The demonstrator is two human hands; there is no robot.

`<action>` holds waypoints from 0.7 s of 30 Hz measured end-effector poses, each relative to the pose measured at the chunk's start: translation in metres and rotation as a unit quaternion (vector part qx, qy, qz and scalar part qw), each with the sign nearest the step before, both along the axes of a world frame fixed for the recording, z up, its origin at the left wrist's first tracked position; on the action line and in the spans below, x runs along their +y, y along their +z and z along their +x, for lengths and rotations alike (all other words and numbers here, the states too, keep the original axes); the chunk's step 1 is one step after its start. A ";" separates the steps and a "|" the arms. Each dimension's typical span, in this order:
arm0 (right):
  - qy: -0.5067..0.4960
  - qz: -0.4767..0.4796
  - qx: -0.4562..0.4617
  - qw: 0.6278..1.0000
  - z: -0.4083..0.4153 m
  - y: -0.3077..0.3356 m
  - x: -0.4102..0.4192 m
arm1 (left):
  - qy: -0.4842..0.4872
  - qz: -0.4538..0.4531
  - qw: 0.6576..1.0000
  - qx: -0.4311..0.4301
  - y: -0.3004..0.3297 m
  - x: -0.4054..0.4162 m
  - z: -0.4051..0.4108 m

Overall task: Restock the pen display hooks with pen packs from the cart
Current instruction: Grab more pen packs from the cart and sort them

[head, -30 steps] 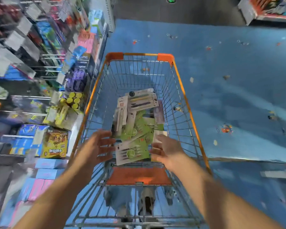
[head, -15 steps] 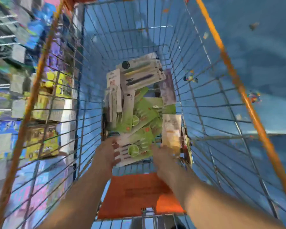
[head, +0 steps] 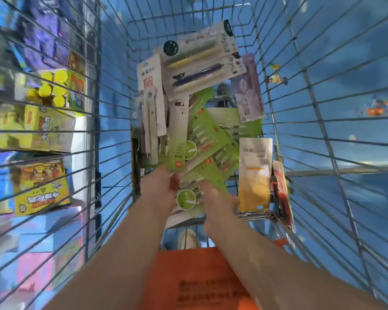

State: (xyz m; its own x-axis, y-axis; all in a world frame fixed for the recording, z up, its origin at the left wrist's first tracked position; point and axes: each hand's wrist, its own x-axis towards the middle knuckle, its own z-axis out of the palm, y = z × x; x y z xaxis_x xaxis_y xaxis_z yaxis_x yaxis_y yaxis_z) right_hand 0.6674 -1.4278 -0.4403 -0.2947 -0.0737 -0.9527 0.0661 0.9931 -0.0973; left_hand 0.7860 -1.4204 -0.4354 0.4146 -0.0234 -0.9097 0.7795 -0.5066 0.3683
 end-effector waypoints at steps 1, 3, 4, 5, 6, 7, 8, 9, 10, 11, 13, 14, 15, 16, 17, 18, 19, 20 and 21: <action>0.021 -0.021 -0.008 1.000 0.003 -0.003 -0.005 | 0.001 -0.002 1.000 -0.005 -0.004 -0.002 0.000; 0.000 -0.049 -0.033 0.998 0.009 -0.007 -0.013 | 0.020 0.000 1.000 -0.019 -0.008 -0.004 0.006; 0.007 -0.057 -0.038 0.998 0.013 -0.005 -0.017 | 0.016 0.013 0.999 -0.033 -0.011 -0.005 0.007; 0.008 -0.069 -0.035 0.997 0.016 -0.006 -0.021 | 0.017 0.028 0.998 -0.052 -0.013 -0.007 0.008; 0.016 -0.071 -0.032 0.997 0.016 -0.007 -0.023 | 0.010 0.043 0.997 -0.068 -0.013 -0.007 0.009; 0.026 -0.080 -0.029 0.996 0.017 -0.009 -0.024 | 0.002 0.050 0.996 -0.077 -0.014 -0.007 0.009; 0.028 -0.089 -0.026 0.995 0.017 -0.009 -0.023 | -0.017 0.059 0.994 -0.091 -0.010 -0.008 0.007; 0.035 -0.104 -0.016 0.994 0.015 -0.012 -0.022 | -0.033 0.063 0.992 -0.107 -0.011 -0.006 0.007; 0.057 -0.112 0.011 0.992 0.014 -0.014 -0.020 | -0.045 0.068 0.989 -0.119 -0.009 -0.005 0.006; 0.095 -0.124 0.041 0.987 0.013 -0.016 -0.019 | -0.056 0.070 0.988 -0.123 -0.008 -0.004 0.005; 0.149 -0.125 0.086 0.977 0.013 -0.017 -0.018 | -0.069 0.079 0.987 -0.119 -0.009 -0.002 0.006; 0.155 -0.127 0.091 0.976 0.013 -0.019 -0.017 | -0.068 0.080 0.988 -0.112 -0.012 -0.003 0.006; 0.159 -0.127 0.089 0.975 0.014 -0.017 -0.017 | -0.067 0.086 0.989 -0.100 -0.014 -0.002 0.006; 0.161 -0.123 0.087 0.975 0.015 -0.015 -0.018 | -0.055 0.085 0.991 -0.087 -0.016 -0.002 0.006; 0.159 -0.124 0.089 0.975 0.016 -0.015 -0.017 | -0.044 0.075 0.994 -0.072 -0.020 -0.001 0.006; 0.153 -0.131 0.091 0.975 0.016 -0.014 -0.017 | -0.031 0.053 0.997 -0.056 -0.022 0.000 0.005; 0.147 -0.142 0.093 0.975 0.016 -0.012 -0.016 | -0.024 0.027 0.999 -0.040 -0.024 0.001 0.006; 0.127 -0.157 0.083 0.976 0.015 -0.012 -0.015 | -0.014 0.004 0.999 -0.030 -0.024 0.002 0.006; 0.093 -0.172 0.059 0.979 0.014 -0.011 -0.014 | -0.009 -0.004 1.000 -0.026 -0.025 0.003 0.006</action>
State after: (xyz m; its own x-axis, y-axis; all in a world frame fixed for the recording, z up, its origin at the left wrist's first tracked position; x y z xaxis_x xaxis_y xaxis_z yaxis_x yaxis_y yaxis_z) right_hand 0.6813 -1.4422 -0.4514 -0.3521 -0.4466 -0.8225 -0.1442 0.8942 -0.4238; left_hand 0.7924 -1.4175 -0.4601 0.4606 -0.0374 -0.8868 0.7505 -0.5171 0.4115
